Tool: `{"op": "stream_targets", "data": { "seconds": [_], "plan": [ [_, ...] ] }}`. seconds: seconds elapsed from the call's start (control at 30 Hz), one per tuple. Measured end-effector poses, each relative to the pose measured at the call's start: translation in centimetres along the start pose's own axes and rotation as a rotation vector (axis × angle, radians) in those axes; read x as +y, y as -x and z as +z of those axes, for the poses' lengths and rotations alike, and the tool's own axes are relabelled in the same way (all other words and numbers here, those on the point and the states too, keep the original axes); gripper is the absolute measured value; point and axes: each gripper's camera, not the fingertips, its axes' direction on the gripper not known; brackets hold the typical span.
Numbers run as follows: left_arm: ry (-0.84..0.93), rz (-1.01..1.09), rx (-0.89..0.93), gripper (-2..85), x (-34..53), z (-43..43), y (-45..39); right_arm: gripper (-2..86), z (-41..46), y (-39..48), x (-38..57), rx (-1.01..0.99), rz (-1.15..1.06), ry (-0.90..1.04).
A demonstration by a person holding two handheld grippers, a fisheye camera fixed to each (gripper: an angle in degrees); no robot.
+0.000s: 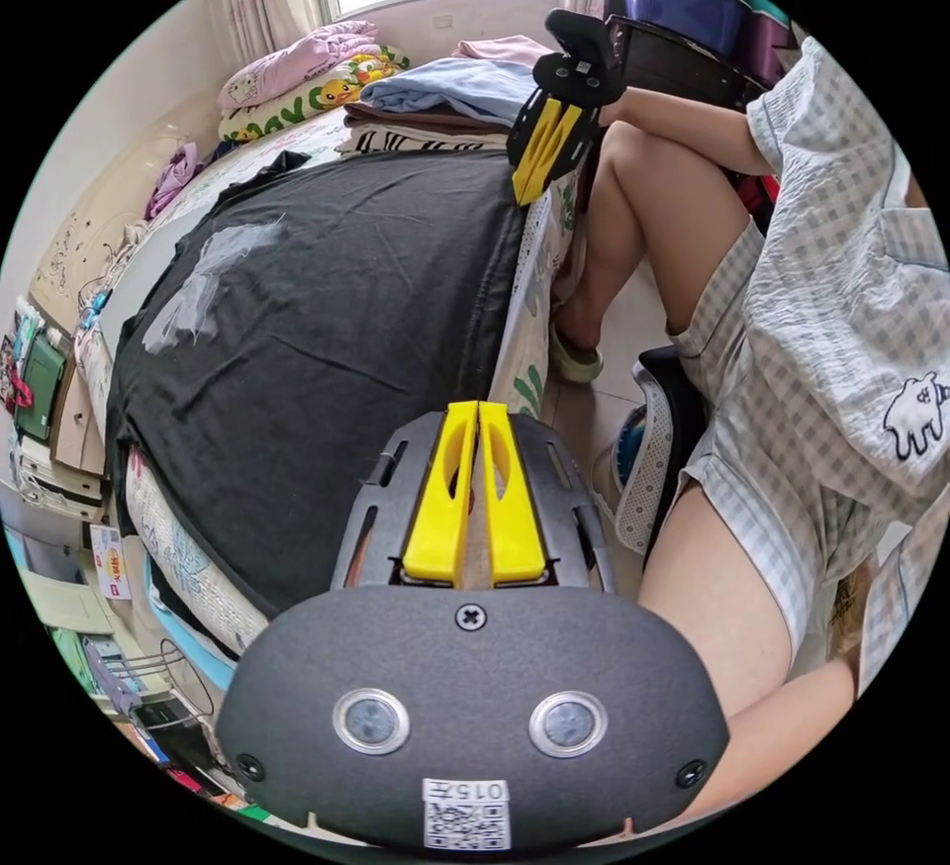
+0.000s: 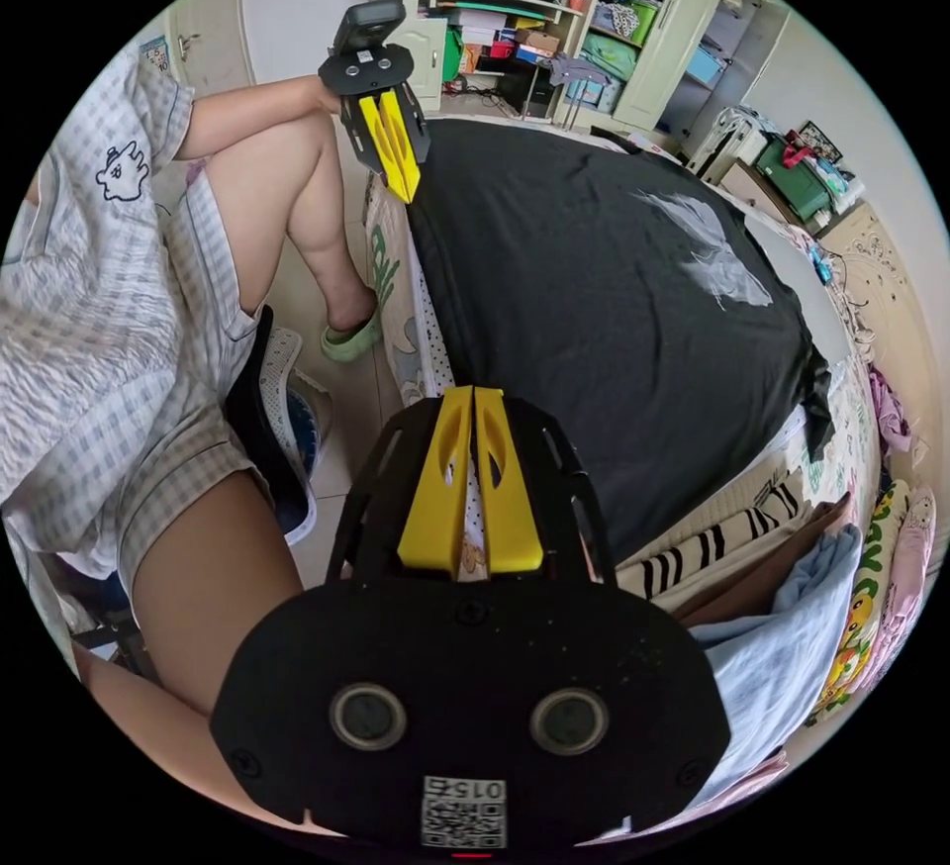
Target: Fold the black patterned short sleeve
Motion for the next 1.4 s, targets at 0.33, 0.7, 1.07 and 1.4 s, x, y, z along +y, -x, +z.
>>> {"op": "stream_targets", "data": {
  "seconds": [0.33,0.7,1.07,1.4],
  "plan": [
    [-0.065,-0.012,0.030,-0.7,0.4,-0.8,-0.8,-1.1,-0.3,-1.2,4.8,-0.081,0.037,-0.044],
    [0.039,0.008,-0.003,-0.7,-0.5,1.4,-1.2,-1.0,1.4,-1.2,5.6,-0.046,-0.013,0.052],
    [0.055,-0.004,-0.025,-0.1,-0.2,0.9,-1.1,-1.0,0.5,-2.8,4.9,-0.072,0.009,0.065],
    [0.037,-0.034,-0.015,0.0,1.1,-0.6,0.0,-1.0,-1.2,-5.3,2.8,-0.120,0.056,0.048]
  ]
}}
